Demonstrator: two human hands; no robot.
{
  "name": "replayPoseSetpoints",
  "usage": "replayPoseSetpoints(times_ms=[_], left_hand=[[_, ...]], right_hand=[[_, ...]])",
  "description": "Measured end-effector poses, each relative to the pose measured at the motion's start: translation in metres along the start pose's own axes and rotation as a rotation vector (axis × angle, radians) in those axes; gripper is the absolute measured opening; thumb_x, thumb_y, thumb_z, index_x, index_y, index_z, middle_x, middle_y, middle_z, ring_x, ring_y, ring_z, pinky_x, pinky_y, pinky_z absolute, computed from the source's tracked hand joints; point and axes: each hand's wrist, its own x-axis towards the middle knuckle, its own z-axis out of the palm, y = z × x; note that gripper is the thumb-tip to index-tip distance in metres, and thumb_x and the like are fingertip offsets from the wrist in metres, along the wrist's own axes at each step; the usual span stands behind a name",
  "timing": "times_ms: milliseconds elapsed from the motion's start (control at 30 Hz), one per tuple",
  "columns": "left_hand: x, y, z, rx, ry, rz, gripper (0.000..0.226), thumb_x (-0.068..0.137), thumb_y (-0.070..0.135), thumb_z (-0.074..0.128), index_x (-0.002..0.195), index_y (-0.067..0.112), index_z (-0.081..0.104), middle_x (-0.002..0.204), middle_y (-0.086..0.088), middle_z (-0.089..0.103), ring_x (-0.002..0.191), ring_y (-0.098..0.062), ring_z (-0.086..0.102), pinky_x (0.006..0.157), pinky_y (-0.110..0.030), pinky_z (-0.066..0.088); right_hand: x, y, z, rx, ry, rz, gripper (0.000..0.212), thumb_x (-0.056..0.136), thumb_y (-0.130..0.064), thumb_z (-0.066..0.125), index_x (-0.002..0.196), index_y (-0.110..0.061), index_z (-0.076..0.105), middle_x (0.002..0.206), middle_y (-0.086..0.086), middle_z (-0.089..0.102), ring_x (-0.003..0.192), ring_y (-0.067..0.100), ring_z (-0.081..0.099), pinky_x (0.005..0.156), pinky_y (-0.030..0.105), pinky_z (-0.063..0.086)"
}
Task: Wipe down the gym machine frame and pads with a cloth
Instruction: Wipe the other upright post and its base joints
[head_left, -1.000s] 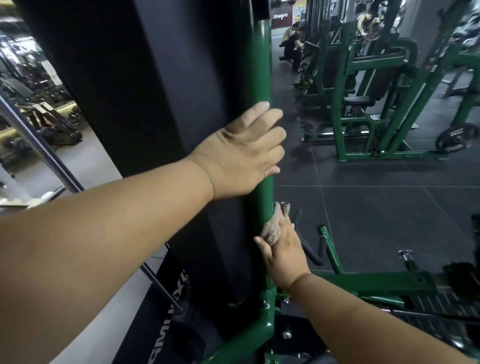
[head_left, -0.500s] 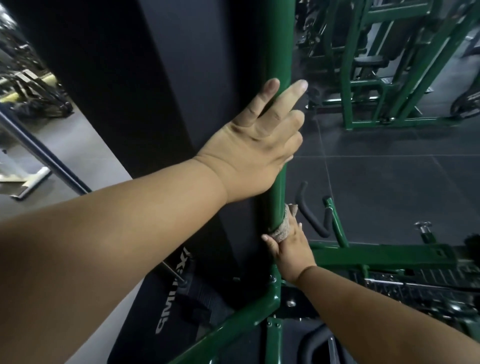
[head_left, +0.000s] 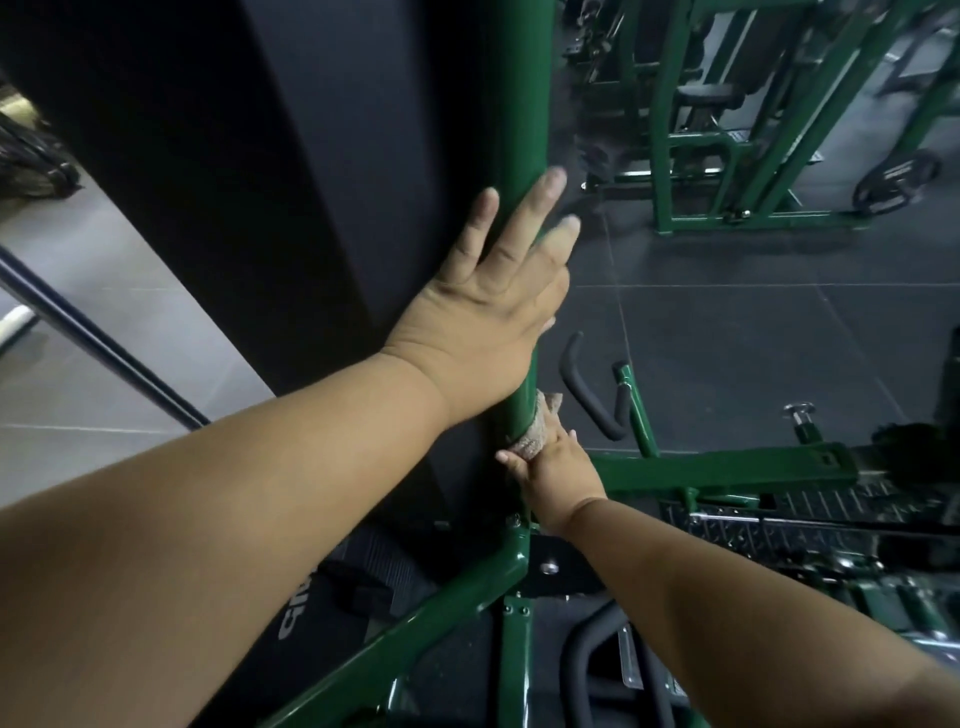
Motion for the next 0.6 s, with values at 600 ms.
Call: replayPoseSetpoints(times_ms=[600], left_hand=[[-0.281,0.192,0.093,-0.755,-1.091,-0.099,0.078,0.102,0.060,0.003,0.168,0.017,0.003,0.148,-0.008,0.050,0.130,-0.027,0.049,0.112,-0.041,0.041]], right_hand=[[0.007,0.054,0.025,0.008,-0.098,-0.032,0.094,0.098,-0.066,0.048,0.167,-0.035,-0.008,0.176,-0.007,-0.008,0.162,0.021,0.004,0.130,0.054,0.013]])
